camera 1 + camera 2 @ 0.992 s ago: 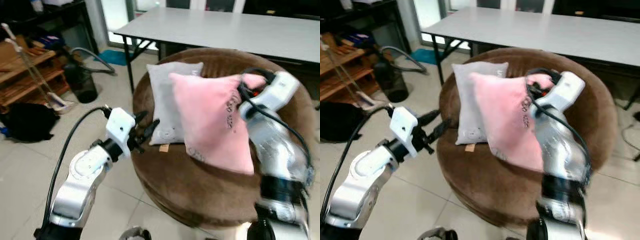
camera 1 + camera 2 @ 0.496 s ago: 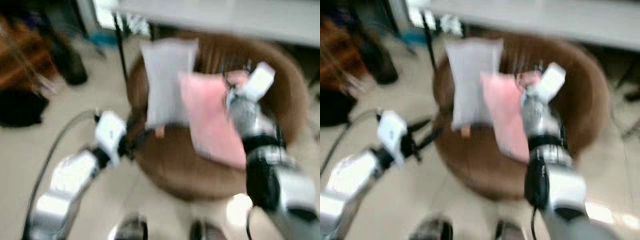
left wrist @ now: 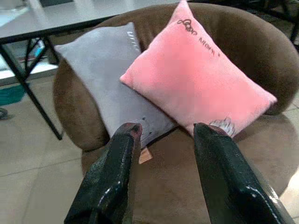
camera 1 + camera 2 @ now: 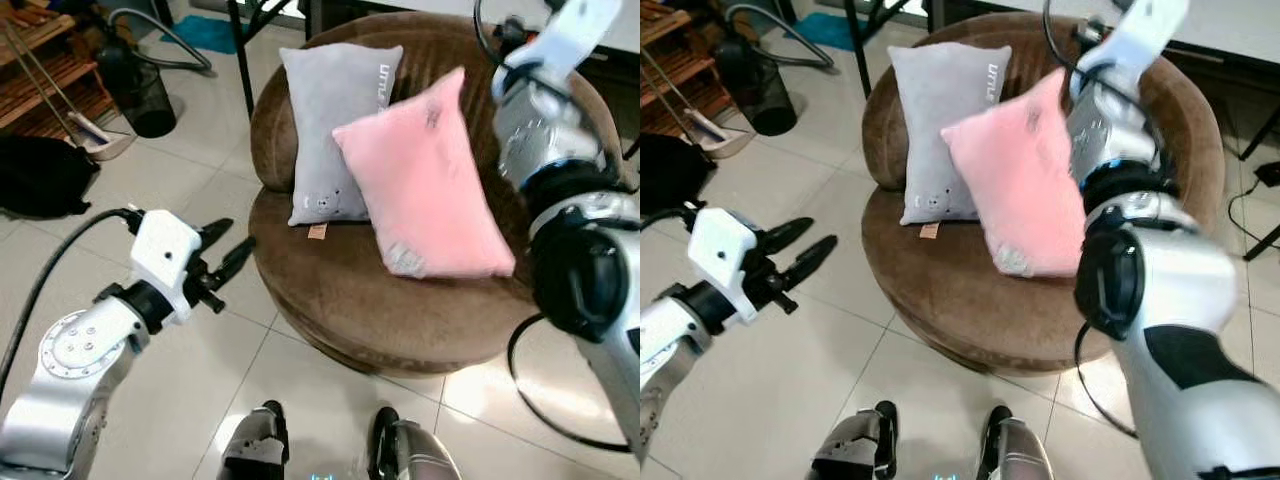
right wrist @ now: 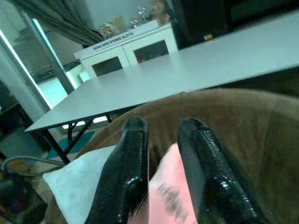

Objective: Move the pillow to the sofa from floor

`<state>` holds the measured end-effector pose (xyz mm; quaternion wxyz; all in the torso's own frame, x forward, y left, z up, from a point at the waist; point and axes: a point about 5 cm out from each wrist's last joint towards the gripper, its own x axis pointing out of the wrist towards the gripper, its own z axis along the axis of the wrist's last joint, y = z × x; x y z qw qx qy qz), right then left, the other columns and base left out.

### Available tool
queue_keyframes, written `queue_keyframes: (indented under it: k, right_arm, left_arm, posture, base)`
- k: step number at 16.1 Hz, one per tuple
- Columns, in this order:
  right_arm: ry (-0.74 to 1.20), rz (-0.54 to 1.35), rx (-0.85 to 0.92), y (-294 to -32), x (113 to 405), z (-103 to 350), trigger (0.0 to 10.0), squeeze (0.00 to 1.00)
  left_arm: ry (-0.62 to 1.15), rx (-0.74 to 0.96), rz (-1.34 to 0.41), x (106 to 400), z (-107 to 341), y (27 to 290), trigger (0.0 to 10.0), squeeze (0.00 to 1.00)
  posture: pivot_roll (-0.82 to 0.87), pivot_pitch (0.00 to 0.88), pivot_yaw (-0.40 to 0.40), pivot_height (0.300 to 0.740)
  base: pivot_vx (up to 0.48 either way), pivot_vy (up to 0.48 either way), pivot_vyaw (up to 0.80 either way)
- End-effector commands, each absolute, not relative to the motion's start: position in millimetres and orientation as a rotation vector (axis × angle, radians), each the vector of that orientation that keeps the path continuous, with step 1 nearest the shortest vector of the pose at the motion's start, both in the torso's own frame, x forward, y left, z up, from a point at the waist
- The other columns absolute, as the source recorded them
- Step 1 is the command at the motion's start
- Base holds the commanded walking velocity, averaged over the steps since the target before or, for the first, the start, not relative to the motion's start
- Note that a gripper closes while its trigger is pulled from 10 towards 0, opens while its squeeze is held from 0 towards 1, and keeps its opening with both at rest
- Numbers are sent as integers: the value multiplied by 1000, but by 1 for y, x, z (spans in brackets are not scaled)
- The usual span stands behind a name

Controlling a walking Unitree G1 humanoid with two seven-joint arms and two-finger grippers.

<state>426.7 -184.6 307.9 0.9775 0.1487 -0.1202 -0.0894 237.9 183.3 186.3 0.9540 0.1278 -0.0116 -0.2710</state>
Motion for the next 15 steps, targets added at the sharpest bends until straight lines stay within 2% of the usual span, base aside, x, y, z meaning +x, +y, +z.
queue_keyframes:
  k: [1, 4, 7, 8, 9, 12, 13, 15]
  right_arm:
    - [-240, -149, 258, -182, 427, 311, 10000, 0]
    - [-206, -64, 229, -172, 428, 298, 10000, 0]
    - [-183, 25, 247, -168, 421, 247, 10000, 0]
    - [-157, 29, 239, -166, 412, 215, 10000, 0]
    - [-132, 26, 246, -164, 398, 190, 10000, 0]
    - [52, 20, 154, -151, 318, 121, 10000, 0]
    - [77, 14, 142, -150, 307, 115, 10000, 0]
    - [175, -40, 83, -151, 262, 93, 10000, 0]
  left_arm:
    - [-33, 270, -546, 237, 189, 182, 10000, 0]
    - [-2, 270, -487, 242, 179, 177, 10000, 0]
    - [28, 278, -413, 247, 158, 171, 10000, 0]
    - [50, 281, -380, 246, 148, 172, 10000, 0]
    - [66, 281, -358, 245, 140, 172, 10000, 0]
    - [108, 238, -335, 239, 126, 166, 10000, 0]
    - [112, 240, -327, 239, 125, 165, 10000, 0]
    - [103, 215, -296, 243, 122, 158, 10000, 0]
  posture:
    - [208, 226, 12, 727]
    - [160, 200, 7, 727]
    - [87, 152, 21, 727]
    - [53, 132, 30, 727]
    - [29, 111, 37, 727]
    - [-11, 73, 38, 727]
    - [-11, 73, 38, 727]
    - [-30, 66, 39, 727]
  base:
    - [0, 0, 0]
    - [0, 0, 0]
    - [0, 0, 0]
    - [0, 0, 0]
    - [0, 0, 0]
    - [0, 0, -750]
    - [0, 0, -781]
    - [0, 0, -781]
